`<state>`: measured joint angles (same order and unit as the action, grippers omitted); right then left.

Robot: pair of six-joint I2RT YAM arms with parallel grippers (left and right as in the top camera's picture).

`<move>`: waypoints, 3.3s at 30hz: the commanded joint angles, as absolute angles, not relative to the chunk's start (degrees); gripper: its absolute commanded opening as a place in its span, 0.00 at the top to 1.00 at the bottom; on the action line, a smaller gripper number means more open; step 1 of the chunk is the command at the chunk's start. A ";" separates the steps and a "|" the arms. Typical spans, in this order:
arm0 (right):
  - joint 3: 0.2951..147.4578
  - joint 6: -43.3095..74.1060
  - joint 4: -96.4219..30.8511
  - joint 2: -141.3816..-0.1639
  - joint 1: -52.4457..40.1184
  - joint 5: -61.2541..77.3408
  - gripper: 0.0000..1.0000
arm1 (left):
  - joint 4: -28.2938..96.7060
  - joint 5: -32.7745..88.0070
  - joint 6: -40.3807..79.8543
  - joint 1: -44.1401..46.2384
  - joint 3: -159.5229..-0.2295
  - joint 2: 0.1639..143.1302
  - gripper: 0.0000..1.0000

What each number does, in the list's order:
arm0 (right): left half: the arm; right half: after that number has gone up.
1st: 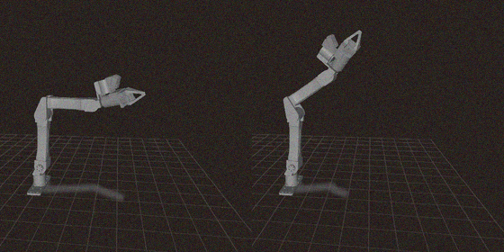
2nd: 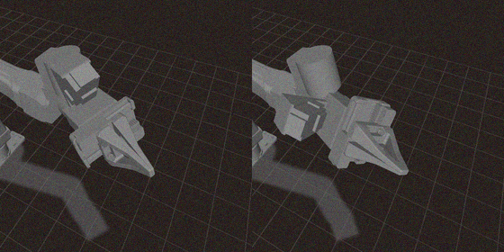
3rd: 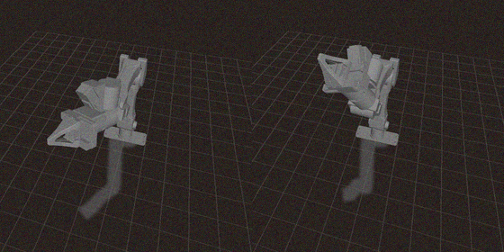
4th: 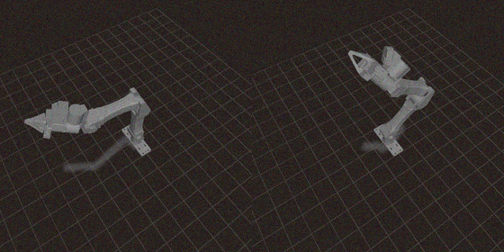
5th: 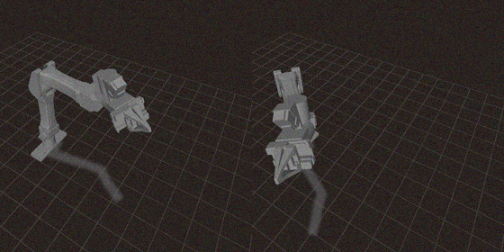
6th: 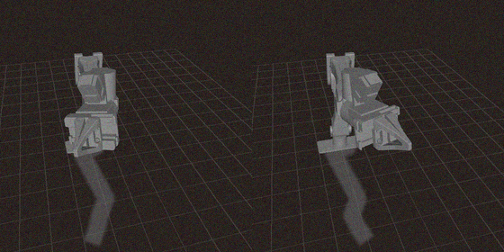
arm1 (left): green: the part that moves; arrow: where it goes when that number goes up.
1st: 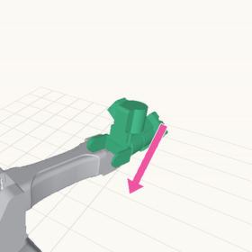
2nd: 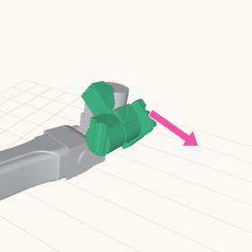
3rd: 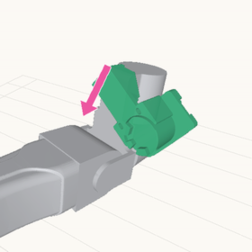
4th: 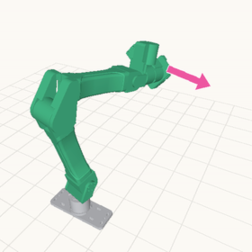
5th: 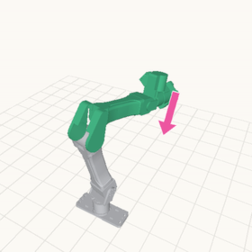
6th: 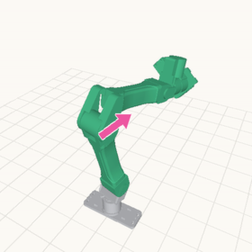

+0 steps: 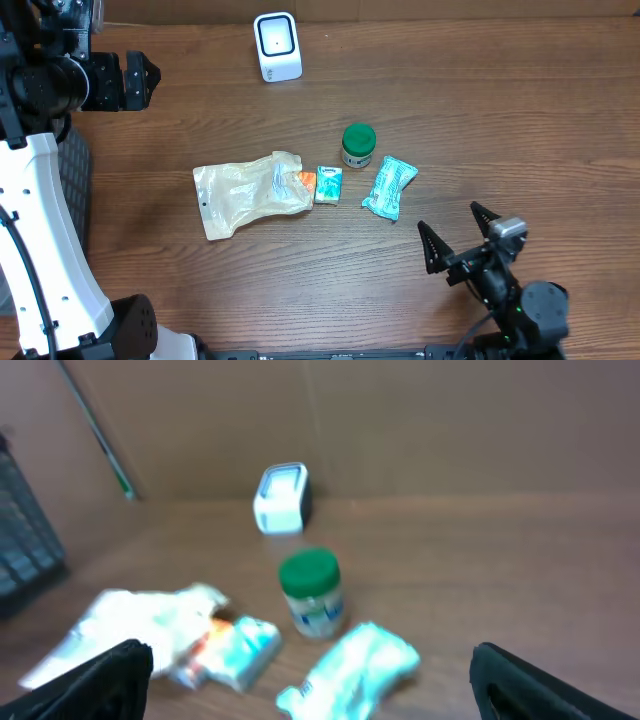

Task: Scan the item barcode
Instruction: 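Move the right gripper over the mint-green wipes pack, then lower the right gripper and close it on the green wipes pack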

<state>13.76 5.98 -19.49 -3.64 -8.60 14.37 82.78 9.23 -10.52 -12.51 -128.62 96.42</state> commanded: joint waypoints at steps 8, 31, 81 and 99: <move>45.76 2.52 -36.95 -31.46 -8.34 15.55 0.00 | 82.85 10.11 -11.35 -12.69 -128.64 96.01 0.00; 84.66 -1.54 -65.54 -85.01 -8.25 9.80 0.04 | 82.85 10.11 -11.38 -12.62 -128.64 96.01 0.01; 81.80 -4.45 -68.75 -115.85 -3.16 26.24 0.72 | 82.83 10.11 -11.38 -12.58 -128.64 96.01 0.00; 86.00 4.19 -53.60 -115.63 -4.43 20.93 0.96 | 82.85 10.11 -11.38 -12.62 -128.64 96.01 0.00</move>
